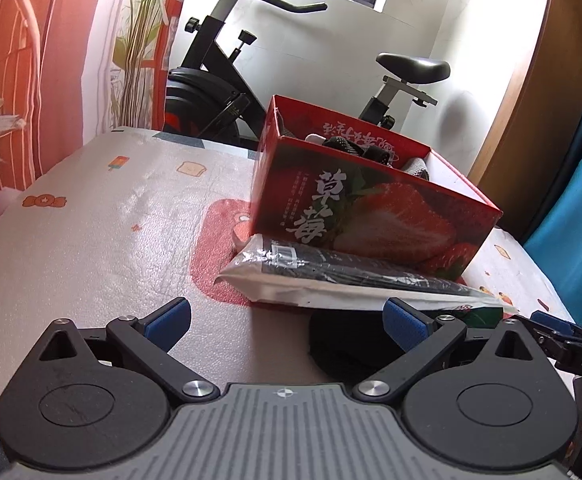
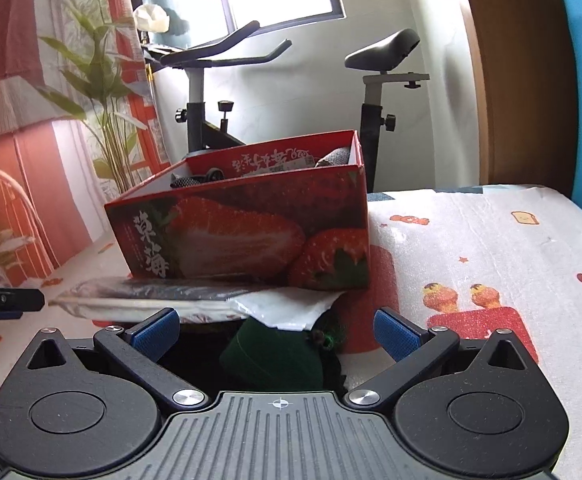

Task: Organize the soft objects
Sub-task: 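Move both open grippers back to the pile beside the box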

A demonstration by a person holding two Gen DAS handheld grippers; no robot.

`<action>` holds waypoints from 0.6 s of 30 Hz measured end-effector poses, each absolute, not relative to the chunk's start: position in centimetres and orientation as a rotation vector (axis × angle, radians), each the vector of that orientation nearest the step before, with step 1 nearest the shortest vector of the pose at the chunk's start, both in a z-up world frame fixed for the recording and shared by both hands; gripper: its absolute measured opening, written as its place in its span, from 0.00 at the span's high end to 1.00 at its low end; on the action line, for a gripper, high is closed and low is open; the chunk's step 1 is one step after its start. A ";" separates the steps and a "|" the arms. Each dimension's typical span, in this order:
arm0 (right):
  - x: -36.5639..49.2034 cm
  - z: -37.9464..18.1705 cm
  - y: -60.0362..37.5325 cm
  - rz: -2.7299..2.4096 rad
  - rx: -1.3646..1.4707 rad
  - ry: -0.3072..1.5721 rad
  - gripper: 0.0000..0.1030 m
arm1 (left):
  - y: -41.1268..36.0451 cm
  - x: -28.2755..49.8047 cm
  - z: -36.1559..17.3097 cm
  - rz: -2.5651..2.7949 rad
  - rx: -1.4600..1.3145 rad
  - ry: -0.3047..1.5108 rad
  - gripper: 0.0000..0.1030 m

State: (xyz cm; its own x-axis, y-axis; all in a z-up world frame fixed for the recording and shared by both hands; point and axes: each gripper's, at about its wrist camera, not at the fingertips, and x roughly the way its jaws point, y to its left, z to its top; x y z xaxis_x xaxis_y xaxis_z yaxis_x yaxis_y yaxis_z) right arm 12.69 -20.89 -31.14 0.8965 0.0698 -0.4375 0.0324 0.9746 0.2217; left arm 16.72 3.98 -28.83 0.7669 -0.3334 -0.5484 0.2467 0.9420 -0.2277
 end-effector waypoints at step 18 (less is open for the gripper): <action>14.3 -34.1 -19.4 0.035 0.184 0.600 0.00 | 3.5 17.4 -31.1 -0.327 -0.156 0.693 0.00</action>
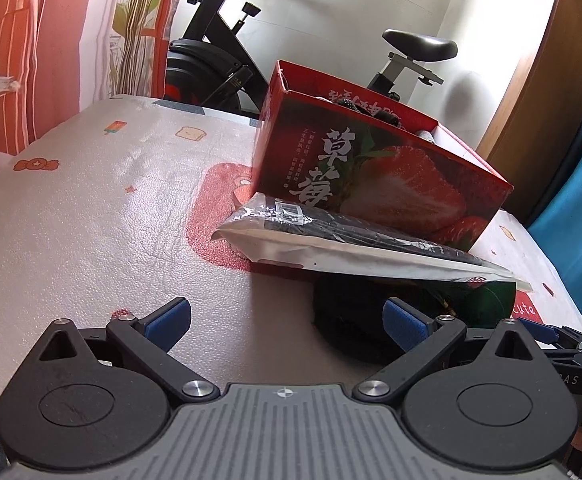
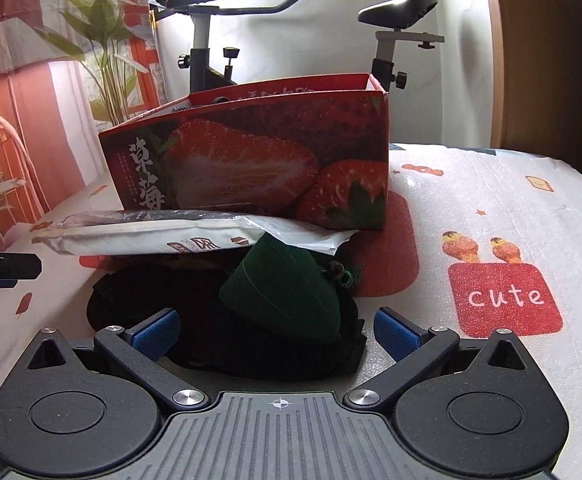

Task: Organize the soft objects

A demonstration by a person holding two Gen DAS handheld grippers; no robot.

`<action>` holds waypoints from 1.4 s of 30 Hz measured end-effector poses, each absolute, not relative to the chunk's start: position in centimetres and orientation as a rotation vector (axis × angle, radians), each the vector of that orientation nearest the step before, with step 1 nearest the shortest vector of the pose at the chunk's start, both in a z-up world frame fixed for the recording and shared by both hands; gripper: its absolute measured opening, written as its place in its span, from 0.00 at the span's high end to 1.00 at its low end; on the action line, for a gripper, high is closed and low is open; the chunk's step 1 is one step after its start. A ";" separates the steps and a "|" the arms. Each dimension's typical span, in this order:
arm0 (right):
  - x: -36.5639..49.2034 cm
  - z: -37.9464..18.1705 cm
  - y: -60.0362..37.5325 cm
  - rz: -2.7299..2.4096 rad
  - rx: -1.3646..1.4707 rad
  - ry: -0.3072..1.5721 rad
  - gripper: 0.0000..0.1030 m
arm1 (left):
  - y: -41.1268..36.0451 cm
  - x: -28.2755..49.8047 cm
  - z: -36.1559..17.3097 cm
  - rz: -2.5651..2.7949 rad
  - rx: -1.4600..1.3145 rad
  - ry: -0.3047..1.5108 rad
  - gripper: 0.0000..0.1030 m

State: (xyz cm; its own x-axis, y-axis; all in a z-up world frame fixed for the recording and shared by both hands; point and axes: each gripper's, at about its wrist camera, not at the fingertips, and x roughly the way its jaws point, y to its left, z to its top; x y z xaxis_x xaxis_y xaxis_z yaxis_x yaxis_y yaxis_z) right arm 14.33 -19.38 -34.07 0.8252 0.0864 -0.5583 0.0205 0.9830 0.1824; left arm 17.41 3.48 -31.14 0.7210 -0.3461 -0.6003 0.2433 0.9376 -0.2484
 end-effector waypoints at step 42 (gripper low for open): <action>15.6 -35.8 -21.0 0.081 0.241 0.657 0.02 | -2.5 21.3 -34.2 -0.409 -0.113 0.817 0.85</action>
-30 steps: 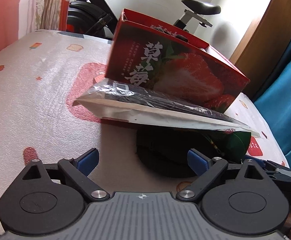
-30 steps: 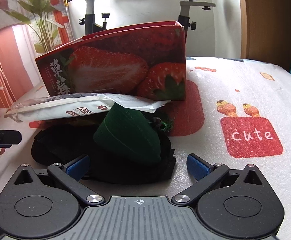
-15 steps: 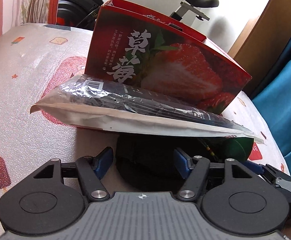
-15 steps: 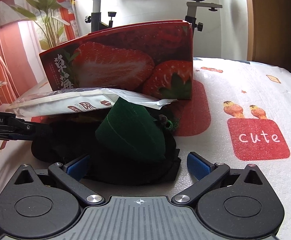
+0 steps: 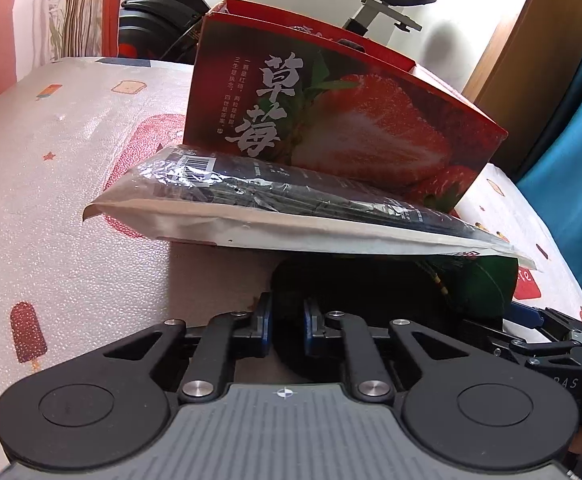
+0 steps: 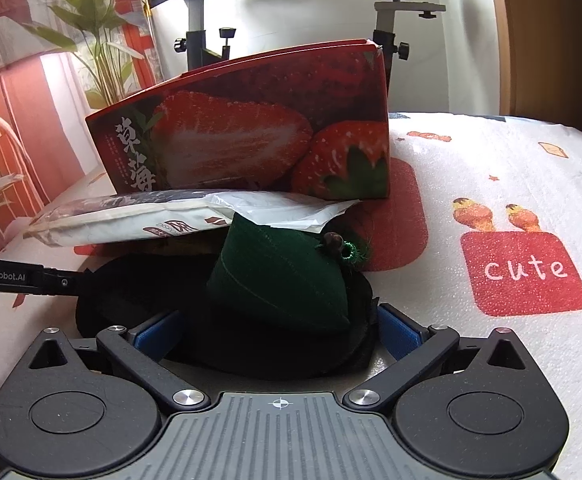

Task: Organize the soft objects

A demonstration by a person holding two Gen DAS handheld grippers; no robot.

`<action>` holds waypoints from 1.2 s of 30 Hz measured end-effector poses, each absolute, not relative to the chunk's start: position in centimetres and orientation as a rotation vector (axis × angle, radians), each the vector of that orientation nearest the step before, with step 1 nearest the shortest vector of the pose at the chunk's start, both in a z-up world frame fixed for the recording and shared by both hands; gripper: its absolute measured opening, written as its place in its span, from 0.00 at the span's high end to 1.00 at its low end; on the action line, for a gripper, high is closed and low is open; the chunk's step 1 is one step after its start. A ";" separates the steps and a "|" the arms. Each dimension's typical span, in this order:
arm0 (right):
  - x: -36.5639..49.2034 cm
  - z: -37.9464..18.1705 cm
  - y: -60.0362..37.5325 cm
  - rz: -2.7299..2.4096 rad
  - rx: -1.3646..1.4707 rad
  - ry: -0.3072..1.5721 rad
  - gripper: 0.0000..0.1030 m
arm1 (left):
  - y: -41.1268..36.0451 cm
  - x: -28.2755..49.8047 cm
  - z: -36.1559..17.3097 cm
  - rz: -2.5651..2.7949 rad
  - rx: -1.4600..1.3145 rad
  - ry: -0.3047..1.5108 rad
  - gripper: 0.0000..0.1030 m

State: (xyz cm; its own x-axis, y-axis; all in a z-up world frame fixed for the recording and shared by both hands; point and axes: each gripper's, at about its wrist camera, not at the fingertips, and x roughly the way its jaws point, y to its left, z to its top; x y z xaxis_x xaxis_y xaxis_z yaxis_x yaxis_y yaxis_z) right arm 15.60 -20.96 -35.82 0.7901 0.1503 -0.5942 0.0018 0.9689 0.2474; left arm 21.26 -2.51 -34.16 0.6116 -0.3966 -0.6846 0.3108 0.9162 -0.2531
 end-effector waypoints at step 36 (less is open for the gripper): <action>14.8 -34.8 -19.4 0.150 0.241 0.705 0.25 | -0.1 19.3 -34.4 -0.343 -0.128 0.816 0.85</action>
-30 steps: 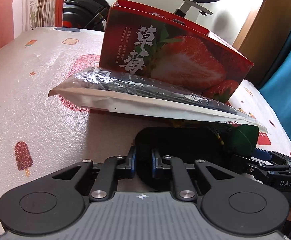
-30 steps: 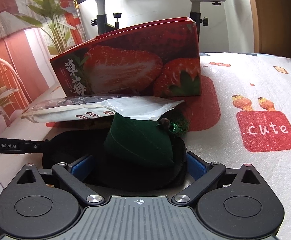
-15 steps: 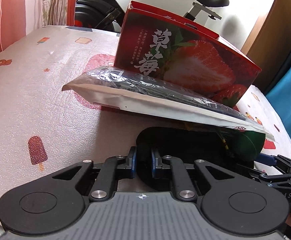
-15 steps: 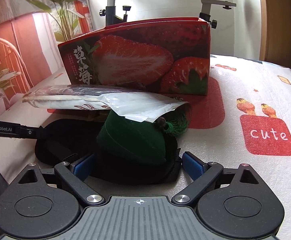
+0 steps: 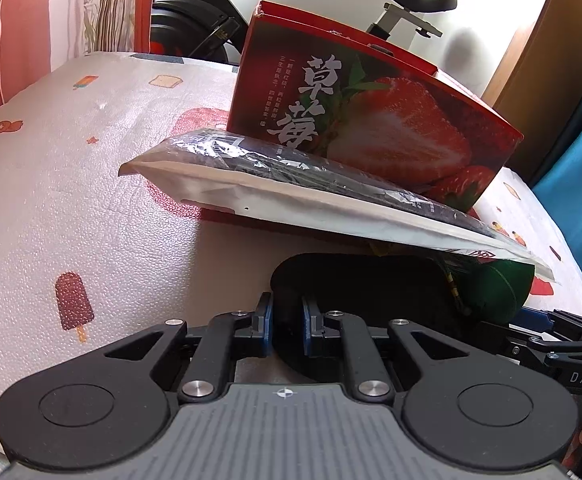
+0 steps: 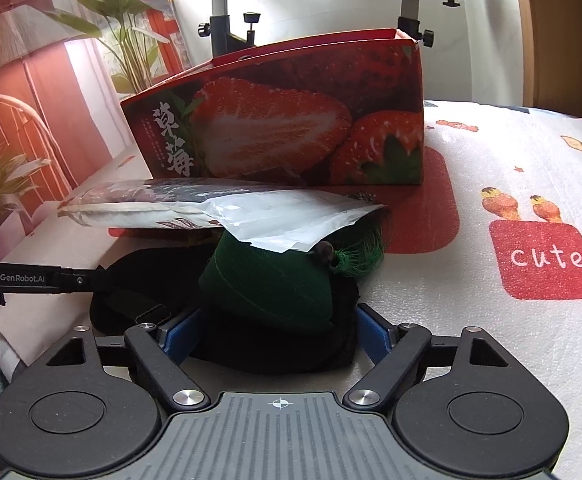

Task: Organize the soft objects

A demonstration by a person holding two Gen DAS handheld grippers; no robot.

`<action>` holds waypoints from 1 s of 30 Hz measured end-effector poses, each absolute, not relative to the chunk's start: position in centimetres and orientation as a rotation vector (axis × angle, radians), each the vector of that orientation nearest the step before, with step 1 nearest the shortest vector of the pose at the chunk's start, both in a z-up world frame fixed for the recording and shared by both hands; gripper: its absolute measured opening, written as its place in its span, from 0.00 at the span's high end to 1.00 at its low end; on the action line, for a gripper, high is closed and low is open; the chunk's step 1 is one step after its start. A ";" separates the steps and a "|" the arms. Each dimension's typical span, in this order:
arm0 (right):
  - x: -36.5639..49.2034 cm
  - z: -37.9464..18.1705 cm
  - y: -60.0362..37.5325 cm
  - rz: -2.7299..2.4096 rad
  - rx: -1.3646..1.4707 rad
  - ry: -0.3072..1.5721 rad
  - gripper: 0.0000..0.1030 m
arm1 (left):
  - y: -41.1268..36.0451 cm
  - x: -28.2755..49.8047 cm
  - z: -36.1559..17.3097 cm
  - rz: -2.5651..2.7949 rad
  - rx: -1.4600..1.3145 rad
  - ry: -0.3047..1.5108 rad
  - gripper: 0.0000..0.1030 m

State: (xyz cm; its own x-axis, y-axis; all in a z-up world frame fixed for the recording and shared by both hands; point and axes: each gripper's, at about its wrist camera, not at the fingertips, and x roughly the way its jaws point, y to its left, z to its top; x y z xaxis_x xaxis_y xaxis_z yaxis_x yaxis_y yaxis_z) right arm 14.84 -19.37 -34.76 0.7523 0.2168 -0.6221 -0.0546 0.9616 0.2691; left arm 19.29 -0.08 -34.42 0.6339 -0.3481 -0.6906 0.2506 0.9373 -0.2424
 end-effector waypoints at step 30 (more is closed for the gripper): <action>14.3 -34.1 -18.0 0.106 0.067 0.682 0.30 | 0.0 19.3 -34.5 -0.343 -0.136 0.816 0.85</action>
